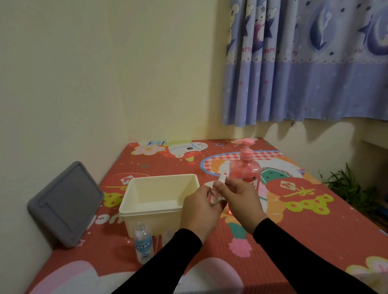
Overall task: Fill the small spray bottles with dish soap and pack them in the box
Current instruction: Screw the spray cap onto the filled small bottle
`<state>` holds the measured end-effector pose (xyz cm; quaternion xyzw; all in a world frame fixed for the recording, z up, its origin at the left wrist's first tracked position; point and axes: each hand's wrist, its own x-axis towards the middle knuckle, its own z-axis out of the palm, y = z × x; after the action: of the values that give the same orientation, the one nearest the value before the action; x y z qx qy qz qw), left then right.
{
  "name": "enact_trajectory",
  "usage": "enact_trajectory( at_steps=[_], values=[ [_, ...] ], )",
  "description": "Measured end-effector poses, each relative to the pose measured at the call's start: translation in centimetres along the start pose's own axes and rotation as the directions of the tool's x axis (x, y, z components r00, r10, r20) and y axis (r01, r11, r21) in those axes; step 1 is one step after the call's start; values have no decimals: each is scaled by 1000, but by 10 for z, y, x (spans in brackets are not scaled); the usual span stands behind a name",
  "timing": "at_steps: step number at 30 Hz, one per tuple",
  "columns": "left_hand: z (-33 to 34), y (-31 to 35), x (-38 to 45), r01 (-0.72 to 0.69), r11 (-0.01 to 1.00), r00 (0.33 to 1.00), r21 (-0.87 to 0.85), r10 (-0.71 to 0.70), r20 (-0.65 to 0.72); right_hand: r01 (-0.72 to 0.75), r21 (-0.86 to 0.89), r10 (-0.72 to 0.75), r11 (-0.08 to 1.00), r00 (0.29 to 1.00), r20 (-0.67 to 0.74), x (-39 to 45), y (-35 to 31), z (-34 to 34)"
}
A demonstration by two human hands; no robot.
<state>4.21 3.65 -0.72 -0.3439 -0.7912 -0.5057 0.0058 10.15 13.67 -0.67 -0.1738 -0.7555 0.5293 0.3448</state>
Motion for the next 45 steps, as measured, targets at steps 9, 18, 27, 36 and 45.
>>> enact_trajectory(
  at_steps=[9,18,27,36,45],
  values=[
    [10,-21,-14,131,990,990,-58,-128,54,35,-153,-10,988,987,163,-10,15,-3],
    [29,-42,-38,194,981,980,-8,-194,46,9,-379,49,925,989,141,-22,46,-27],
    [34,-53,-47,214,965,977,151,-212,-35,196,-653,-21,731,964,265,-33,63,-39],
    [31,-50,-49,213,958,977,192,-215,-10,187,-660,8,728,960,281,-37,65,-34],
    [-20,-29,-52,88,950,983,300,-34,-181,200,-663,-1,721,958,288,-33,65,-33]
  ],
)
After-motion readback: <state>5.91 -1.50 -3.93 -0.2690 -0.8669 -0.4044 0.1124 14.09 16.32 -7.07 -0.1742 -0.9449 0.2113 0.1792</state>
